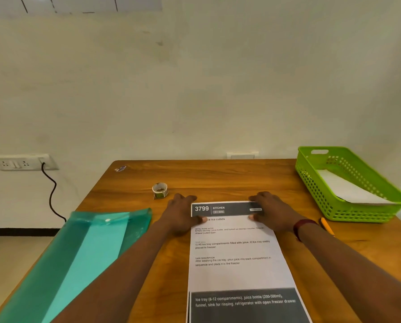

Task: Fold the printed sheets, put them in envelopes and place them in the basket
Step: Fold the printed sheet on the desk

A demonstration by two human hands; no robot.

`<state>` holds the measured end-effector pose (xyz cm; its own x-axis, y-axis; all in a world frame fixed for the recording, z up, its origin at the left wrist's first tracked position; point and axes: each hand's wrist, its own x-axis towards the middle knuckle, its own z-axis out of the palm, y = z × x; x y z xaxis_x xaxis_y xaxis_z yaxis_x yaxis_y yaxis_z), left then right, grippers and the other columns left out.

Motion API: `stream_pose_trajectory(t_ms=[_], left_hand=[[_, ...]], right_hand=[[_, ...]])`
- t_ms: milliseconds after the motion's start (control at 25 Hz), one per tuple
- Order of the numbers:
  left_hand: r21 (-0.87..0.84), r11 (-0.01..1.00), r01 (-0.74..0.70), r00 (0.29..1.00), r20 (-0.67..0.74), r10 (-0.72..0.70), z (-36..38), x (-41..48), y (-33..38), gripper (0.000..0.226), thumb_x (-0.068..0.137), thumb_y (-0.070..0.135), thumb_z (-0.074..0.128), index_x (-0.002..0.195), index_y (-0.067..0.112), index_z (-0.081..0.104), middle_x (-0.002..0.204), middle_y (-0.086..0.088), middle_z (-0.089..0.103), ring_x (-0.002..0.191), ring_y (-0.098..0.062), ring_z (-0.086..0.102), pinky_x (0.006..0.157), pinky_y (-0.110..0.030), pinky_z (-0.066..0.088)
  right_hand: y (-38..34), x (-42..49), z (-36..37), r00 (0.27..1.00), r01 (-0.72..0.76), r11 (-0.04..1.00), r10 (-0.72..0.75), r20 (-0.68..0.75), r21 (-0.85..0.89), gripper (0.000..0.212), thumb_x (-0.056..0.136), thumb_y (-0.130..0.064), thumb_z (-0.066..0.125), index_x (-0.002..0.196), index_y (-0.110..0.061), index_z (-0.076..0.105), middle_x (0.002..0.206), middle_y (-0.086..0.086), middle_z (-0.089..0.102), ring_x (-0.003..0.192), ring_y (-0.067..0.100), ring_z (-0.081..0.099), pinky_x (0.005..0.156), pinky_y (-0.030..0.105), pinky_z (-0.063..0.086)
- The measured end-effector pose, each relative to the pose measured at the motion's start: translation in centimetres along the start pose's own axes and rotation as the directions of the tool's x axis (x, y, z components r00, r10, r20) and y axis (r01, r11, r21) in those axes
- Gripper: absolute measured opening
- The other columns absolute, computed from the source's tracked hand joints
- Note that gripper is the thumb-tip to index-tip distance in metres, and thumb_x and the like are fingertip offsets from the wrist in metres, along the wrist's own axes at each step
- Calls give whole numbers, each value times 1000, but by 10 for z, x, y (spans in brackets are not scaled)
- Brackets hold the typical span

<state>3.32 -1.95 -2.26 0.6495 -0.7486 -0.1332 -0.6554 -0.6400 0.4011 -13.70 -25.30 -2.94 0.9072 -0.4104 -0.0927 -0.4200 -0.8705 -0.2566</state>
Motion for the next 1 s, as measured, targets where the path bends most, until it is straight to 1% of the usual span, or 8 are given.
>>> stream_pose_trajectory(t_ms=[200, 360, 480, 640, 720, 840, 920, 1000], left_hand=[[13, 1000, -18, 997, -77, 19, 5, -2, 0, 56, 86, 46, 69, 134, 24, 49, 133, -7, 46, 127, -25, 41, 103, -37, 41], [-139, 990, -36, 973, -230, 3, 13, -5, 2, 33, 81, 35, 77, 107, 26, 60, 116, 0, 51, 107, -16, 50, 86, -26, 44], [-203, 976, -83, 949, -316, 15, 11, -7, 5, 17, 82, 31, 77, 88, 24, 62, 98, 2, 62, 88, -12, 55, 72, -26, 43], [-261, 958, -120, 942, -334, 27, 8, -11, 7, 12, 85, 31, 74, 85, 20, 69, 83, 3, 72, 75, -13, 63, 63, -27, 48], [-229, 965, -128, 939, -342, 43, 8, -13, 6, 14, 89, 32, 69, 94, 20, 75, 88, 5, 75, 78, -11, 65, 63, -25, 48], [-167, 980, -107, 937, -346, 43, 10, -18, 4, 29, 94, 36, 62, 118, 23, 71, 110, 4, 74, 94, -9, 68, 79, -28, 55], [-122, 986, -111, 918, -394, 55, 11, -23, 6, 29, 93, 34, 63, 120, 24, 70, 129, 4, 65, 112, -14, 63, 92, -31, 52], [-114, 982, -150, 880, -468, 81, 11, -27, 9, 25, 91, 26, 67, 115, 20, 72, 135, 1, 60, 120, -16, 57, 94, -30, 48]], right_hand=[[-3, -2, 1, 997, 12, 1000, -10, -82, 29, 48, 91, -36, 63, 134, -22, 50, 138, 2, 49, 122, 20, 48, 98, 31, 44], [-7, -8, 4, 991, 24, 997, -14, -130, 75, 52, 90, -32, 66, 137, -22, 48, 137, 2, 51, 122, 22, 48, 98, 33, 46], [-8, -10, 5, 977, 34, 992, -6, -215, 125, 44, 88, -23, 69, 130, -22, 56, 125, 2, 56, 113, 21, 53, 91, 31, 49], [-5, -10, 6, 949, 82, 983, -27, -315, 165, 28, 88, -8, 65, 114, -19, 68, 108, 2, 62, 100, 19, 58, 83, 32, 51], [-6, -12, 6, 934, 99, 980, -32, -357, 174, 24, 88, -7, 65, 109, -17, 71, 104, 2, 65, 96, 18, 59, 81, 32, 52], [-10, -16, 6, 903, 112, 981, -33, -429, 161, 19, 88, -7, 65, 103, -18, 73, 103, 1, 69, 93, 17, 60, 76, 29, 52], [-14, -22, 5, 887, 119, 983, -41, -461, 141, 15, 88, -10, 67, 99, -18, 73, 103, 0, 69, 91, 16, 60, 71, 24, 49], [-17, -28, 4, 868, 142, 980, -54, -494, 142, 12, 88, -11, 67, 97, -18, 73, 101, -1, 69, 89, 16, 60, 68, 21, 46]])
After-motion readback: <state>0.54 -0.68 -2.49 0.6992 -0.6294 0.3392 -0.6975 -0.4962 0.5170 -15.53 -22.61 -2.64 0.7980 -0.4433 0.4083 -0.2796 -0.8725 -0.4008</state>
